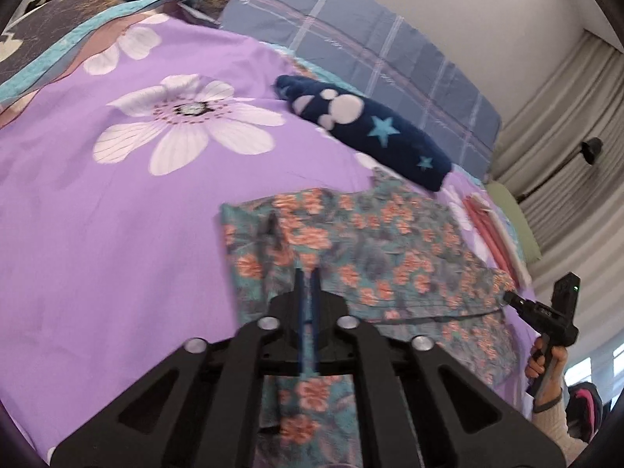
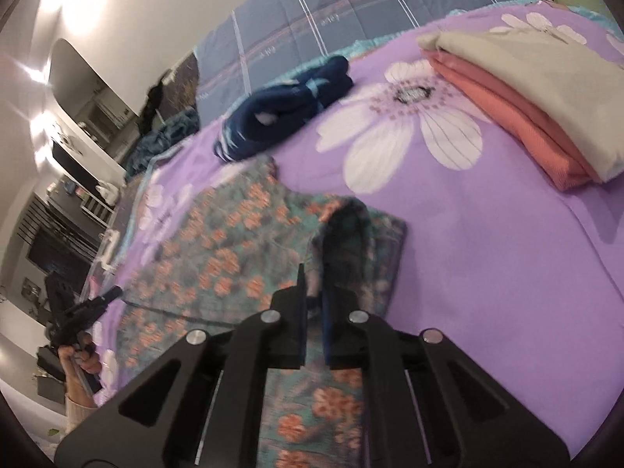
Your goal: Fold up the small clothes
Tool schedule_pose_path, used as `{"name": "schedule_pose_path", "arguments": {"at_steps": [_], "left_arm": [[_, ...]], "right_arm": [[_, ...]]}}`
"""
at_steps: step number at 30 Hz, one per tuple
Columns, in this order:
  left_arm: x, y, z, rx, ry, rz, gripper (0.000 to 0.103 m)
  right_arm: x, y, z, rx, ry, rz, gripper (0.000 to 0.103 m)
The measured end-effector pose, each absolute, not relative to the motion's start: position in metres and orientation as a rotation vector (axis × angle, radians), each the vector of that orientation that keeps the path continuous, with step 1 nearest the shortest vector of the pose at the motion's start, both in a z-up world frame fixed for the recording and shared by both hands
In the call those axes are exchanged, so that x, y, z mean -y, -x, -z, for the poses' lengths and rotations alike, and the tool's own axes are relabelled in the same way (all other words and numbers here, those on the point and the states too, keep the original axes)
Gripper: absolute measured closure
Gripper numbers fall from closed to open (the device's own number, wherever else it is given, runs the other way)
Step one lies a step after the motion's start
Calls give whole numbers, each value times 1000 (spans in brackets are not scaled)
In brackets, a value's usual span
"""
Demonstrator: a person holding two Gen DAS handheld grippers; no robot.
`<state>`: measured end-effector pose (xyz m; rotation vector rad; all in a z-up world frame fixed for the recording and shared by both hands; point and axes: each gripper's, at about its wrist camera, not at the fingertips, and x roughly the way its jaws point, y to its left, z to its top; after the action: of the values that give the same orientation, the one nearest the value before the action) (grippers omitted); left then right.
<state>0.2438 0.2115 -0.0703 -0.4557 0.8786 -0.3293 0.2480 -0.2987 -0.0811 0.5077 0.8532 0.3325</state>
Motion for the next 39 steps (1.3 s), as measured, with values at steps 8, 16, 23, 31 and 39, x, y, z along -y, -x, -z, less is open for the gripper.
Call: {"name": "schedule_pose_path", "arguments": {"at_steps": [8,16,23,31,39], "left_arm": [[-188,-248,57,-866,336,293,103],[-209,-240,80,-893,396,234,83],[-203,-237,71,-871,321,169,60],[-196,-238,67,-872,268,210,98],[-207,-258,34,-810,402,250,98]], "right_arm": [[294,-254,75,-844,-511,-360,97],[305,-249,96,-876,-557,-333,97],[301,-245,91,-861,-535,-351,97],[301,-247,91,-859,-549,-350,97],[319,-271,68,-801,-658,-362,97]]}}
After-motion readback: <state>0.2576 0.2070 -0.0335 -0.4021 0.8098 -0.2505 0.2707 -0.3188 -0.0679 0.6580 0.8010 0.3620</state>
